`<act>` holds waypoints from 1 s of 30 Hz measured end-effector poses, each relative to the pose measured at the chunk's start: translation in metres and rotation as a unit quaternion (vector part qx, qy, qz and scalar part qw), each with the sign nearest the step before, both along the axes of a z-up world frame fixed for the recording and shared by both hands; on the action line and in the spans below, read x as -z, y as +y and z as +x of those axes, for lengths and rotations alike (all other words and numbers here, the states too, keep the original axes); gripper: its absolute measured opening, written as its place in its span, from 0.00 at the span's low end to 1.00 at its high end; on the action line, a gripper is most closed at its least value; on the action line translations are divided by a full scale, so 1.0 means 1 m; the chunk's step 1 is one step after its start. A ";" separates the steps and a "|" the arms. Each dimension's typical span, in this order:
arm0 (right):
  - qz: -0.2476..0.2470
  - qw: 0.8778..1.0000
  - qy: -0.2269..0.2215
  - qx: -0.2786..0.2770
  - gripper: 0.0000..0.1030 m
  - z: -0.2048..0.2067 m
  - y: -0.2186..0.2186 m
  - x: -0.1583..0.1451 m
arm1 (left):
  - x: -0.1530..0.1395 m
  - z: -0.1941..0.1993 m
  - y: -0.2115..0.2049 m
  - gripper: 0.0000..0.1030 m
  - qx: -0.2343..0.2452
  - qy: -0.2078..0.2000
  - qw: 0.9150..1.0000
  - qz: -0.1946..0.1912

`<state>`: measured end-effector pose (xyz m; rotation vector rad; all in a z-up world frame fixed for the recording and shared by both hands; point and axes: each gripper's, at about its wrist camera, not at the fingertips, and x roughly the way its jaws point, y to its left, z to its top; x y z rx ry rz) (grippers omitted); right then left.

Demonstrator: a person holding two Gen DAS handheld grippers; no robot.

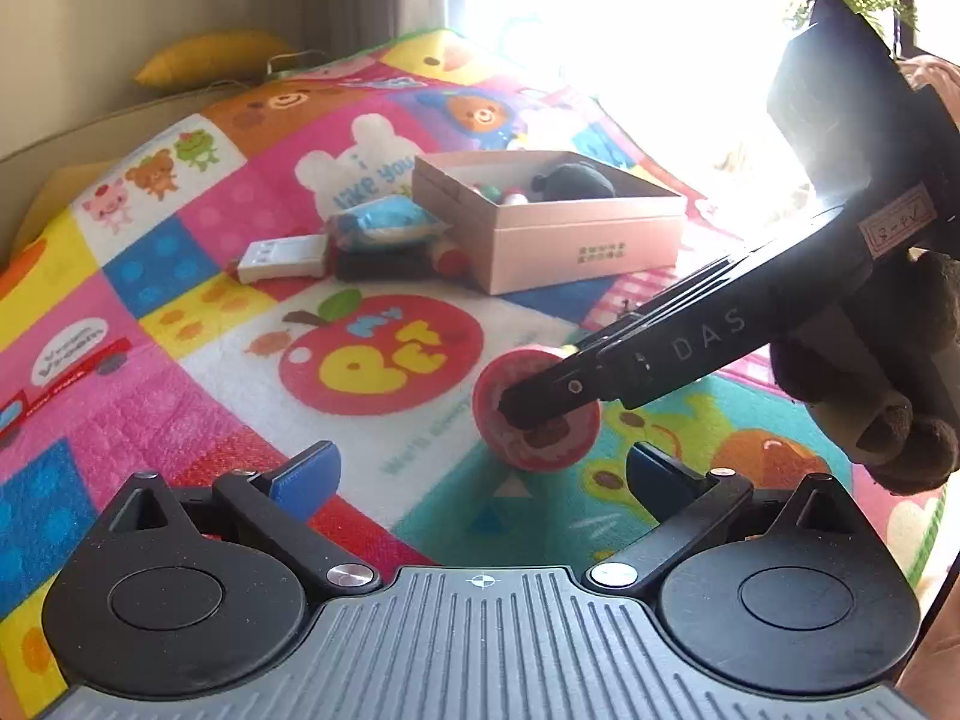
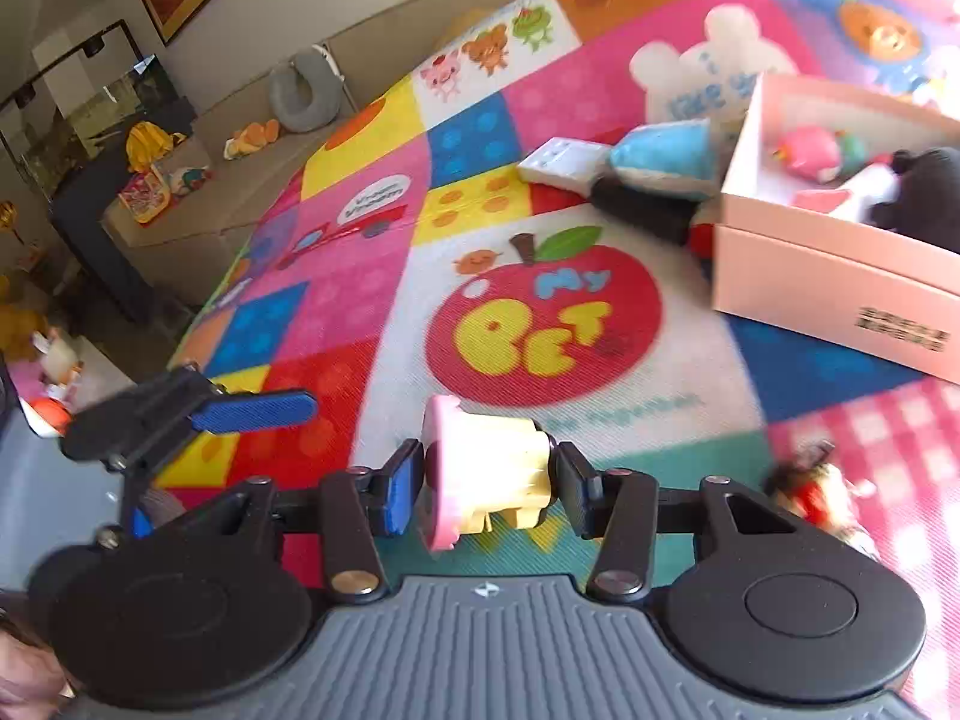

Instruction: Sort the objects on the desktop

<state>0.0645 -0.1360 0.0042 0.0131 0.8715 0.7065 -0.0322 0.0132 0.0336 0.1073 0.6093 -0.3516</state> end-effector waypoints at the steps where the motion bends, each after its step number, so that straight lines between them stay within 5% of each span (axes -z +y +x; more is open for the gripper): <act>1: -0.005 1.000 -0.014 0.005 0.44 -0.007 -0.005 -0.001 | 0.001 -0.001 -0.004 1.00 0.000 0.003 1.000 0.006; 8: -0.031 0.992 -0.111 0.053 0.44 -0.043 -0.048 -0.016 | -0.001 -0.001 -0.025 1.00 0.001 0.010 1.000 0.028; 26: -0.042 0.977 -0.119 0.169 0.46 -0.051 -0.135 -0.013 | 0.006 0.027 -0.069 1.00 0.038 0.001 0.999 -0.010; 30: -0.048 0.977 -0.118 0.171 0.46 -0.049 -0.133 -0.008 | 0.010 0.030 -0.074 1.00 0.039 0.004 0.999 0.006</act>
